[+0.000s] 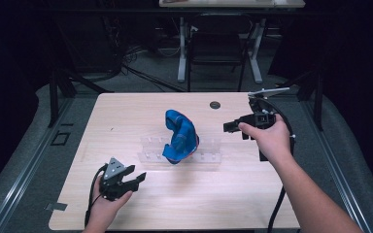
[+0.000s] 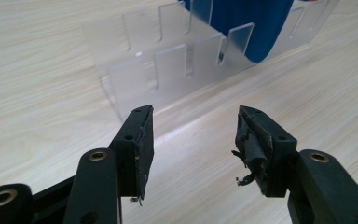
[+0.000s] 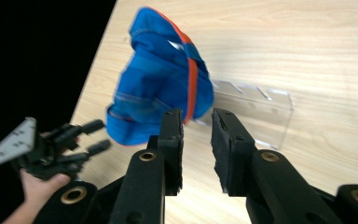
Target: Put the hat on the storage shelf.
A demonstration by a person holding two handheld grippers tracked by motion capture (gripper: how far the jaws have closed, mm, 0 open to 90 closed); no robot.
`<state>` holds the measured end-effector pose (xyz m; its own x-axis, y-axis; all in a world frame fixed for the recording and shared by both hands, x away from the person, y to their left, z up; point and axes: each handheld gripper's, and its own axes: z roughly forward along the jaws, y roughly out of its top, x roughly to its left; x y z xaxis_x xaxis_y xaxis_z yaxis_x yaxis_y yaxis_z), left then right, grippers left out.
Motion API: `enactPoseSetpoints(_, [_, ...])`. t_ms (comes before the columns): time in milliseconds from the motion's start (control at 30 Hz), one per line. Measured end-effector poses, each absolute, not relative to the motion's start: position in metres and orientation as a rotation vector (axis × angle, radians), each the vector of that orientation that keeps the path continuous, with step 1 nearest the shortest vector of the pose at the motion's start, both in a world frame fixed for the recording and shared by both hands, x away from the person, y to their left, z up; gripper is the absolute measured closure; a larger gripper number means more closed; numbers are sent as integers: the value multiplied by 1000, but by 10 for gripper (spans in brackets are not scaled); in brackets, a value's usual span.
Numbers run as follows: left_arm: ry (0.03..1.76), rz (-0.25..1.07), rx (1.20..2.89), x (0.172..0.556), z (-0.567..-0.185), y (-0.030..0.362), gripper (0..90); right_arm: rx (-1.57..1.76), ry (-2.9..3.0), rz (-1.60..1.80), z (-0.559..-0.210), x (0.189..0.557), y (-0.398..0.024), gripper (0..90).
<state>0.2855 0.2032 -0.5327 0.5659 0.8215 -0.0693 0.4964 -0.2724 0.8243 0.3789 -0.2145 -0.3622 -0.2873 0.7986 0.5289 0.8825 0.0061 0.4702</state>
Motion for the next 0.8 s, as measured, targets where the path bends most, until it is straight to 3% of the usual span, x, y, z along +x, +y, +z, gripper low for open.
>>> enactPoseSetpoints(433, [1123, 462, 1939, 274, -545, 240, 466, -1821, -2288, -1060, -401, 352, -225, 622])
enactPoseSetpoints(800, [1154, 455, 1944, 274, -556, 246, 426, -1835, -2440, -1052, -446, 320, -220, 493])
